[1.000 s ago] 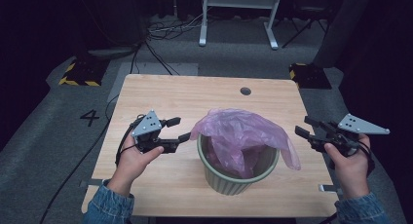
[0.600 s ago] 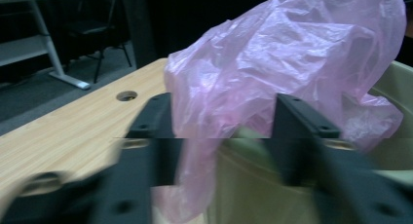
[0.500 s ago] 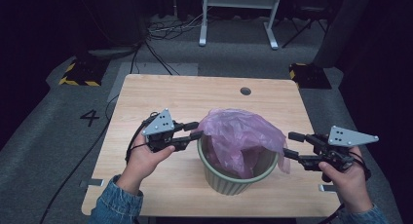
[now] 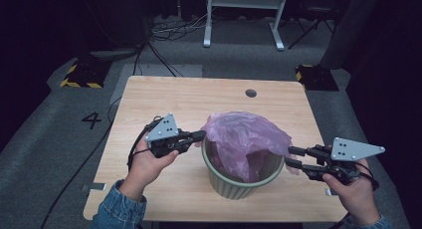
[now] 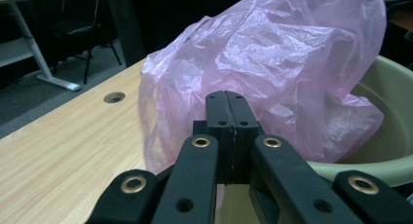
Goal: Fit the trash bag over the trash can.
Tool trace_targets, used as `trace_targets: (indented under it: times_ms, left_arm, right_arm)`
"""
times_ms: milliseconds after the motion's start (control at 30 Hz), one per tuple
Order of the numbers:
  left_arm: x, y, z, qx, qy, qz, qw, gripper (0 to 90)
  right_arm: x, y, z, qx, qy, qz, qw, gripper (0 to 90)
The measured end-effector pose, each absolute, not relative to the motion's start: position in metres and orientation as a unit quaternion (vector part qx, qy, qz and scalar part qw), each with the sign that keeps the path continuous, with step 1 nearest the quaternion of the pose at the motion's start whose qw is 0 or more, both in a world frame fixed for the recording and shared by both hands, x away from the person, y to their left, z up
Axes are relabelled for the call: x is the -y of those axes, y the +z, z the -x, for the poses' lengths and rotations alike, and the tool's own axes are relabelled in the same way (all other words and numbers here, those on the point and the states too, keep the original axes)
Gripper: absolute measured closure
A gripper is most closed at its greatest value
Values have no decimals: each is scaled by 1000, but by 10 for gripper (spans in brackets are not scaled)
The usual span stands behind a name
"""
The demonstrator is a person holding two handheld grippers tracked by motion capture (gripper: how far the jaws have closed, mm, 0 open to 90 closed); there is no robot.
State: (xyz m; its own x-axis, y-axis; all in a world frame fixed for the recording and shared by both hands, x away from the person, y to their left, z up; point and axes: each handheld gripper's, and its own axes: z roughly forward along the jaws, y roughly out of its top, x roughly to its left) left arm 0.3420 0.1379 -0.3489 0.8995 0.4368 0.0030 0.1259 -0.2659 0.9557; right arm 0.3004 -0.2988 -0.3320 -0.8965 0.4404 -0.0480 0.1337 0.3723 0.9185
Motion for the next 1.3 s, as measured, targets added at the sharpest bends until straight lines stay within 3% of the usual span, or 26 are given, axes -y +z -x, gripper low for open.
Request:
trace_targets:
  times_ms: [67, 367, 400, 467, 500, 567, 600, 633, 667, 700, 767, 1067, 1300]
  left_arm:
    - [-139, -349, -338, -174, 134, -784, 581, 900]
    - [-146, -355, -321, -153, 121, -777, 598, 899]
    - [-146, -356, -322, -155, 119, -777, 599, 900]
    - [-144, -356, -324, -156, 121, -777, 598, 900]
    - [-143, -356, -325, -157, 122, -777, 597, 900]
    - [-140, -355, -326, -155, 123, -779, 595, 900]
    - [-139, -355, -326, -154, 123, -780, 594, 900]
    - [-138, -355, -326, -154, 123, -781, 593, 900]
    - [-137, -356, -326, -152, 122, -782, 592, 900]
    - [-137, -356, -325, -151, 119, -783, 591, 900]
    - [-139, -357, -323, -146, 117, -784, 591, 900]
    - [-152, -368, -302, -119, 98, -795, 586, 900]
    - [-148, -390, -290, -101, 70, -811, 572, 900]
  right_arm:
    - [298, -333, -298, -816, 530, -178, 146, 900]
    - [296, -334, -279, -820, 530, -153, 153, 900]
    - [297, -333, -279, -816, 531, -160, 162, 829]
    - [297, -331, -282, -802, 537, -174, 194, 532]
    - [297, -331, -284, -797, 538, -176, 209, 432]
    - [295, -331, -287, -793, 542, -178, 213, 334]
    - [293, -331, -289, -795, 540, -177, 213, 354]
    - [291, -331, -291, -798, 538, -176, 208, 442]
    - [290, -332, -292, -802, 535, -175, 198, 612]
    - [289, -333, -295, -810, 530, -171, 185, 723]
    - [289, -335, -295, -812, 527, -173, 179, 881]
    - [291, -343, -267, -824, 540, -109, 135, 900]
    - [289, -372, -259, -847, 516, -101, 79, 900]
